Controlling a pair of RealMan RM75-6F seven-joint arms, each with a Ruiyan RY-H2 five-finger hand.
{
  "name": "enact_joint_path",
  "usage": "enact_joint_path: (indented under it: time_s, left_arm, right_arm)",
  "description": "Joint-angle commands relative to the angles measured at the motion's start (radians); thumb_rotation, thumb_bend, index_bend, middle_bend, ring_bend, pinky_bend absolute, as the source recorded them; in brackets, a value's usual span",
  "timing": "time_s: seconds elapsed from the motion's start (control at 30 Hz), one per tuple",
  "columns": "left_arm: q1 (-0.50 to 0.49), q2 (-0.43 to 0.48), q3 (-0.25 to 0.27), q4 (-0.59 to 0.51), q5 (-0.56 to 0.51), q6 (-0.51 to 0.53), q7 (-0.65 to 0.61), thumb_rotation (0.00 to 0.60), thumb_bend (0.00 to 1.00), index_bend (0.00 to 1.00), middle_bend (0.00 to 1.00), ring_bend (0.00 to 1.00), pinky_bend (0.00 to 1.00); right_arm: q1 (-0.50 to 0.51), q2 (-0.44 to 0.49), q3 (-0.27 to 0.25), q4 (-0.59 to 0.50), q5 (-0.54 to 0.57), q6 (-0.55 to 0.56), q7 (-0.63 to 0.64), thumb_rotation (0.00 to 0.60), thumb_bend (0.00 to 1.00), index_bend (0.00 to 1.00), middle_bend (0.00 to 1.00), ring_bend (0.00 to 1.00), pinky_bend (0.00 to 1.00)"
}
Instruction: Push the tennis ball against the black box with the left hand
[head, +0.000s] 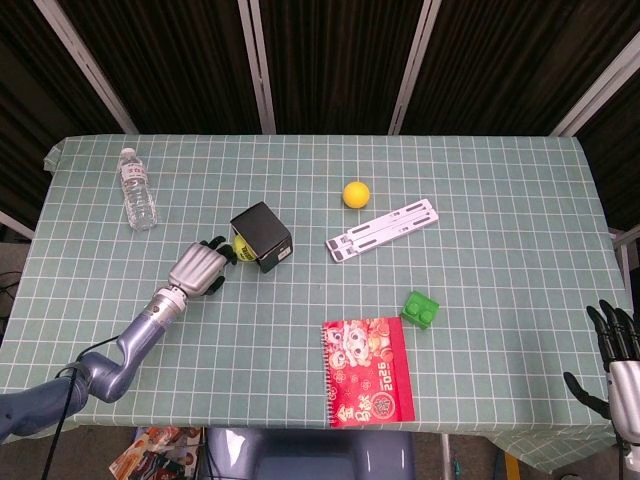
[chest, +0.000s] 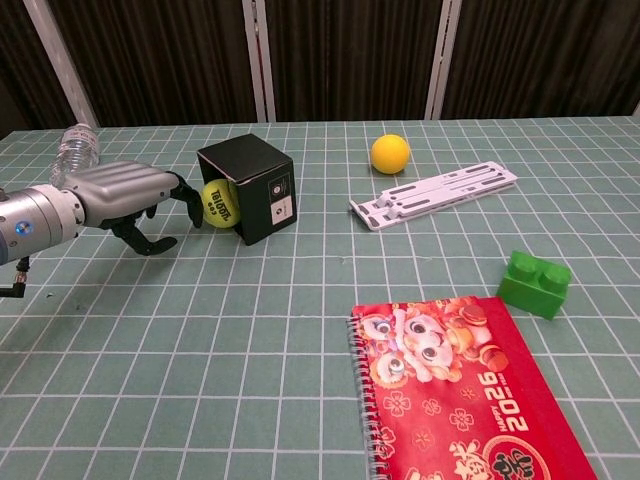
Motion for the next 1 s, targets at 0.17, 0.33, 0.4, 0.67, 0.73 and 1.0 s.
enact_joint_path:
  time_s: [0.17, 0.33, 0.4, 0.67, 0.73, 1.0]
  left_arm:
    - [0.002, 0.003, -0.002, -0.008, -0.017, -0.005, 0.025, 0.6, 0.41, 0.33, 0.19, 0.0, 0.29]
    - [0.002, 0.003, 0.0, -0.02, -0.041, -0.025, 0.074, 0.588, 0.41, 0.31, 0.16, 0.0, 0.22]
    - [0.002, 0.001, -0.001, -0.025, -0.05, -0.028, 0.094, 0.564, 0.41, 0.27, 0.12, 0.0, 0.18]
    - [0.008, -0.002, 0.004, -0.047, -0.064, -0.026, 0.129, 0.54, 0.4, 0.21, 0.06, 0.0, 0.18]
    - [0.009, -0.002, 0.005, -0.05, -0.065, -0.024, 0.134, 0.539, 0.39, 0.19, 0.04, 0.0, 0.18]
    - [0.016, -0.005, -0.004, -0.057, -0.106, -0.03, 0.177, 0.453, 0.26, 0.0, 0.0, 0.0, 0.18]
  right_arm:
    - [-0.002, 0.004, -0.002, -0.005, -0.002, 0.0, 0.002, 0.6, 0.25, 0.0, 0.0, 0.0, 0.0]
    - [-0.004, 0.007, -0.002, -0.004, -0.004, 0.005, 0.008, 0.6, 0.25, 0.0, 0.0, 0.0, 0.0]
    - [-0.005, 0.007, -0.002, -0.004, -0.005, 0.007, 0.01, 0.6, 0.25, 0.0, 0.0, 0.0, 0.0]
    - [-0.006, 0.009, -0.004, -0.004, -0.008, 0.007, 0.013, 0.6, 0.25, 0.0, 0.0, 0.0, 0.0]
    - [-0.005, 0.009, -0.004, -0.004, -0.008, 0.005, 0.012, 0.6, 0.25, 0.0, 0.0, 0.0, 0.0]
    - [-0.007, 0.008, -0.004, -0.005, -0.009, 0.007, 0.01, 0.6, 0.25, 0.0, 0.0, 0.0, 0.0]
